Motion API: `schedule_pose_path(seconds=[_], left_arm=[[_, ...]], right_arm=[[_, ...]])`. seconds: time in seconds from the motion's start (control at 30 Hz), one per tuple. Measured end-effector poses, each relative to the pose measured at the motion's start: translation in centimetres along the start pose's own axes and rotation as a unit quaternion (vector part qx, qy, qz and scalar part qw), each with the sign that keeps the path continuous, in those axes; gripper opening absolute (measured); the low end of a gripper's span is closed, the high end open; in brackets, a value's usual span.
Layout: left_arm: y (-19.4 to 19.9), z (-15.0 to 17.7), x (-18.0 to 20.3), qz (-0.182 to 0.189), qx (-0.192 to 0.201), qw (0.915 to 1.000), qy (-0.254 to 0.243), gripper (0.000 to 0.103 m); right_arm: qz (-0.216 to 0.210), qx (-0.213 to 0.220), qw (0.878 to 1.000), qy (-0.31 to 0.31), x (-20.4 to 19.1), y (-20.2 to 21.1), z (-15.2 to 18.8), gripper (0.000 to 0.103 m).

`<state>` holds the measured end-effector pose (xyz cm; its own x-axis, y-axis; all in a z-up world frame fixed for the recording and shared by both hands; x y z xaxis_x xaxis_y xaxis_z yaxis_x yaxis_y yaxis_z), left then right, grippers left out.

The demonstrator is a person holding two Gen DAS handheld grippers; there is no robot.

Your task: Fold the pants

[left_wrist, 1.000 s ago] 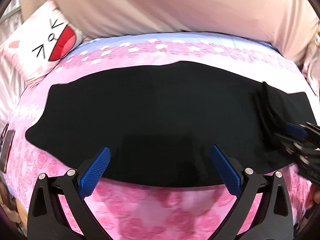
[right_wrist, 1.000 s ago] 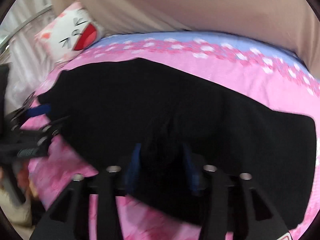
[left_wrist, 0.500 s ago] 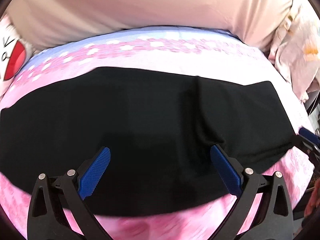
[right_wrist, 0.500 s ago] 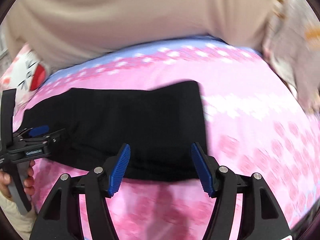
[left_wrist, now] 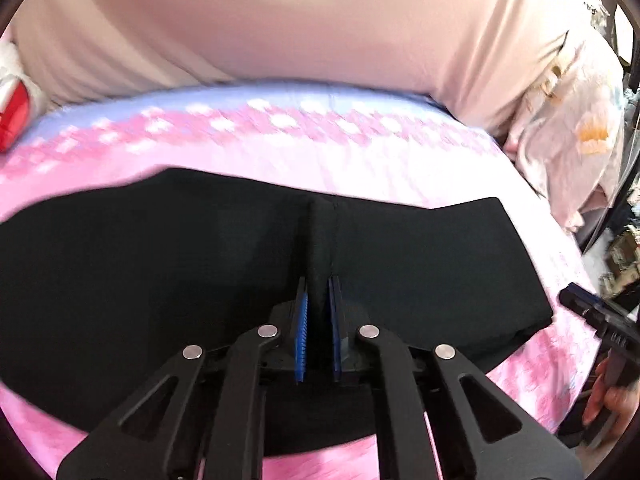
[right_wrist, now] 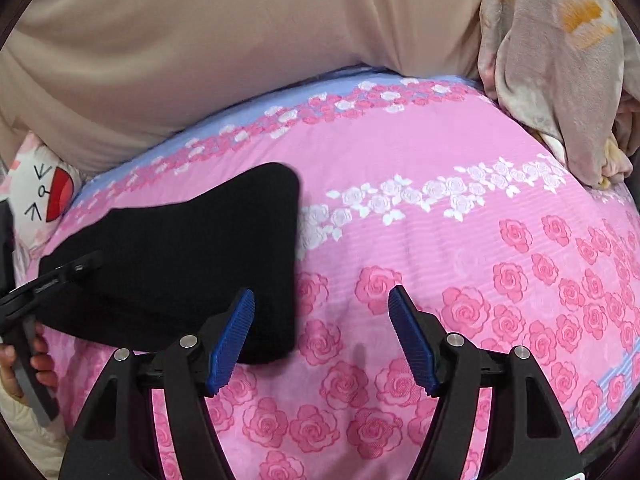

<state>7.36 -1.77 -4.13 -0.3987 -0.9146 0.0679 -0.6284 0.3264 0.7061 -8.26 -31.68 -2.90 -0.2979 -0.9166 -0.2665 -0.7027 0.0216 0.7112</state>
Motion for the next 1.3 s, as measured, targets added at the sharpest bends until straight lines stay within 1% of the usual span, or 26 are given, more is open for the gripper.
schedule_pose_path(seconds=[0.03,0.07,0.1,0.13,0.17,0.2,0.23,0.3,0.33,0.4,0.57,0.63,0.7,0.73,0.77,0.8,0.87,0.93,0.97,1.03,1.07,1.1,1.13,1.17,1.2,1.3], left_arm=[[0.9,0.3,-1.4,-0.033,0.003,0.9994,0.0,0.009],[1.3,0.7,-2.3,-0.052,-0.001,0.9986,-0.003,0.013],[1.5,1.2,-3.2,-0.07,-0.017,0.9973,-0.008,0.023],[1.6,1.6,-3.9,-0.091,-0.029,0.9955,-0.007,0.046],[1.9,2.0,-4.5,-0.113,-0.034,0.993,0.0,0.065],[2.4,2.2,-5.1,-0.133,-0.034,0.9905,0.011,0.098],[3.5,2.4,-5.6,-0.14,-0.019,0.9896,0.025,0.098],[5.0,2.5,-6.2,-0.134,0.001,0.9902,0.041,0.098],[5.6,2.5,-6.7,-0.135,0.005,0.9895,0.052,0.098],[6.0,2.5,-7.4,-0.138,0.005,0.9885,0.062,0.098],[6.3,3.8,-9.0,-0.144,-0.01,0.9864,0.078,0.098],[6.5,4.5,-9.5,-0.138,-0.016,0.9868,0.084,0.098],[6.6,5.0,-9.8,-0.135,-0.022,0.987,0.084,0.098],[6.6,5.2,-10.0,-0.136,-0.024,0.987,0.083,0.098],[6.7,5.3,-10.1,-0.138,-0.026,0.9868,0.081,0.098],[6.7,5.5,-10.3,-0.138,-0.026,0.9867,0.081,0.098],[6.9,5.7,-10.5,-0.134,-0.025,0.9871,0.084,0.098],[6.6,5.7,-10.5,-0.125,-0.024,0.9879,0.088,0.098],[6.1,5.6,-10.3,-0.119,-0.026,0.9887,0.087,0.098],[5.1,5.4,-9.6,-0.109,-0.032,0.9902,0.082,0.098],[4.6,5.3,-9.1,-0.104,-0.036,0.9909,0.078,0.098],[4.3,5.2,-8.6,-0.1,-0.037,0.9915,0.074,0.098],[4.1,5.1,-8.0,-0.094,-0.038,0.9925,0.069,0.098],[3.9,5.0,-7.4,-0.09,-0.038,0.9932,0.063,0.098],[3.9,5.0,-7.1,-0.088,-0.039,0.9936,0.06,0.098],[4.2,5.1,-6.2,-0.095,-0.038,0.9939,0.043,0.098]], right_arm=[[-0.001,0.004,1.0,0.0,0.0,0.2,-0.1,0.068],[-0.004,0.005,1.0,0.002,0.0,0.2,-0.2,0.068],[-0.009,0.003,1.0,0.005,-0.3,0.1,-0.2,0.068],[-0.014,0.001,1.0,0.008,-0.7,-0.1,-0.3,0.068],[-0.022,0.0,1.0,0.012,-1.4,-0.3,-0.4,0.068],[-0.035,-0.004,0.999,0.021,-2.5,-0.4,-0.4,0.068],[-0.053,-0.007,0.998,0.04,-4.3,-0.5,-0.3,0.068],[-0.081,-0.011,0.993,0.086,-8.2,-0.6,0.1,0.068],[-0.101,-0.02,0.987,0.124,-11.0,-0.9,0.7,0.068],[-0.118,-0.033,0.974,0.191,-15.8,-1.8,2.2,0.068],[-0.128,-0.056,0.944,0.3,-23.8,-4.7,5.6,0.068],[-0.108,-0.066,0.934,0.335,-25.7,-6.7,6.7,0.068],[-0.089,-0.069,0.928,0.355,-26.3,-8.3,7.2,0.065],[-0.089,-0.062,0.928,0.356,-26.3,-8.5,7.1,0.045],[-0.082,-0.063,0.933,0.346,-25.8,-8.3,6.3,0.025],[-0.074,-0.061,0.939,0.329,-24.9,-7.8,5.4,0.008],[-0.097,-0.056,0.959,0.258,-21.7,-6.1,2.2,0.008],[-0.066,-0.027,0.971,0.227,-18.4,-4.5,0.0,0.009],[-0.05,-0.023,0.974,0.218,-17.2,-4.2,-0.6,0.01],[-0.025,-0.028,0.976,0.215,-15.7,-4.6,-0.7,0.016],[-0.024,-0.036,0.975,0.216,-15.5,-5.0,-0.4,0.017],[-0.037,-0.049,0.974,0.217,-15.5,-5.3,0.2,0.018],[-0.066,-0.068,0.972,0.217,-15.9,-5.8,1.1,0.032],[-0.089,-0.077,0.969,0.217,-16.2,-6.0,1.7,0.049],[-0.103,-0.082,0.967,0.22,-16.7,-6.3,2.3,0.055],[-0.101,-0.073,0.962,0.244,-18.0,-6.7,3.3,0.057]])
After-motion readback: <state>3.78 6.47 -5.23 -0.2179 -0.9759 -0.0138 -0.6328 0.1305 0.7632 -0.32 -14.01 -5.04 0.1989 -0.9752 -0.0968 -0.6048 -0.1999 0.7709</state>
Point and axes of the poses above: each gripper's, at about its wrist camera, not at the fingertips, and y roughly against the way its jaws point, x to its right, z to its underside, the point moved 3 cm from there along -y, roughly the way its jaws point, and after that the axes turned 7 degrees about -y, right-handed, at the moved point
